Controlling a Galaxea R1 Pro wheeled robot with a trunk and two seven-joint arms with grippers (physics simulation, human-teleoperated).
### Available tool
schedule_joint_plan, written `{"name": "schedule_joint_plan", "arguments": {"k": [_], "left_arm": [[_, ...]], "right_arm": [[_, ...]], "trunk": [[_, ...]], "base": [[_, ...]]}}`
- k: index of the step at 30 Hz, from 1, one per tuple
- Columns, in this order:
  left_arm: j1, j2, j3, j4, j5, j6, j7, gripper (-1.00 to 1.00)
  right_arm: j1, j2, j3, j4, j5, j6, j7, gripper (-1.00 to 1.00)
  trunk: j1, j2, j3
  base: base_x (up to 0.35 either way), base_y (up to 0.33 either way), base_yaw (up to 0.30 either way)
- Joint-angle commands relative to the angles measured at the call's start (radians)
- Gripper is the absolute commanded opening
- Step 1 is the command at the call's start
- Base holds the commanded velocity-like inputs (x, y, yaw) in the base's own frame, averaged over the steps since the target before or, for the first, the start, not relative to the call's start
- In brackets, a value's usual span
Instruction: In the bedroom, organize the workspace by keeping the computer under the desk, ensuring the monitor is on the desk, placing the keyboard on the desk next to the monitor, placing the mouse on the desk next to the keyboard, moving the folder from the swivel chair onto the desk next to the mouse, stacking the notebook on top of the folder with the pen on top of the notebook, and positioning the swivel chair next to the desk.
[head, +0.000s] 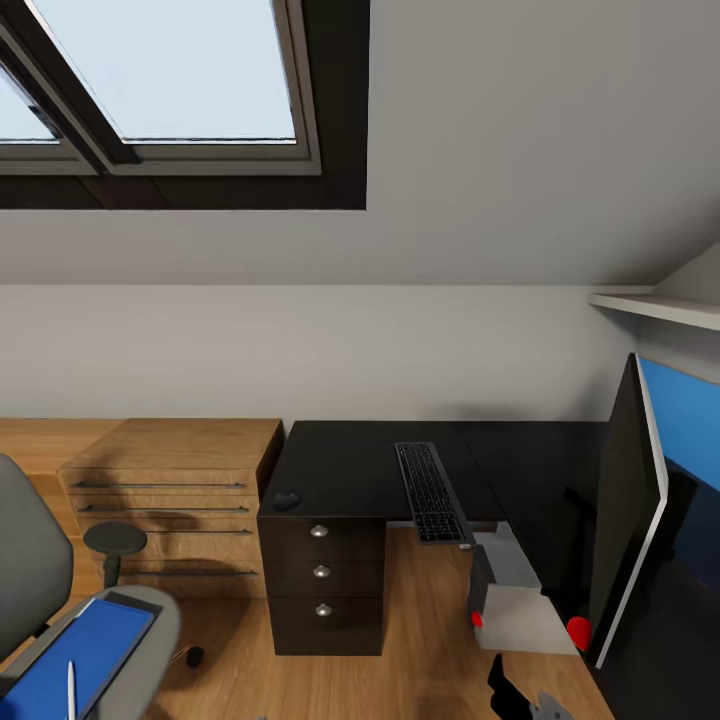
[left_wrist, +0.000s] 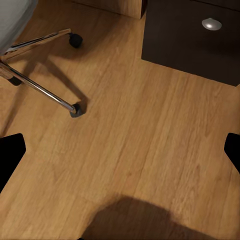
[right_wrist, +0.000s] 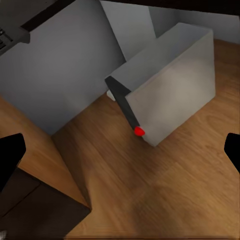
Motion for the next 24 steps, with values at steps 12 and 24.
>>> {"name": "schedule_joint_plan", "arguments": {"k": [12,24], "left_arm": [[-0.001,0.001,-0.006,0.002,0.009,-0.009,0.004,1.00],[-0.001,0.002,-0.004,0.003,0.013,-0.011,0.003,1.00]], "right_arm": [[-0.001,-0.002,-0.003,0.002,-0.009,0.056,0.010,1.00],[-0.001,0.002,-0.001,0.002,-0.009,0.071,0.009,1.00]], "trunk": [[0.000,-0.001,-0.001],[0.000,-0.001,-0.001]], "base": [[0.000,0.000,0.000],[0.000,0.000,0.000]]}}
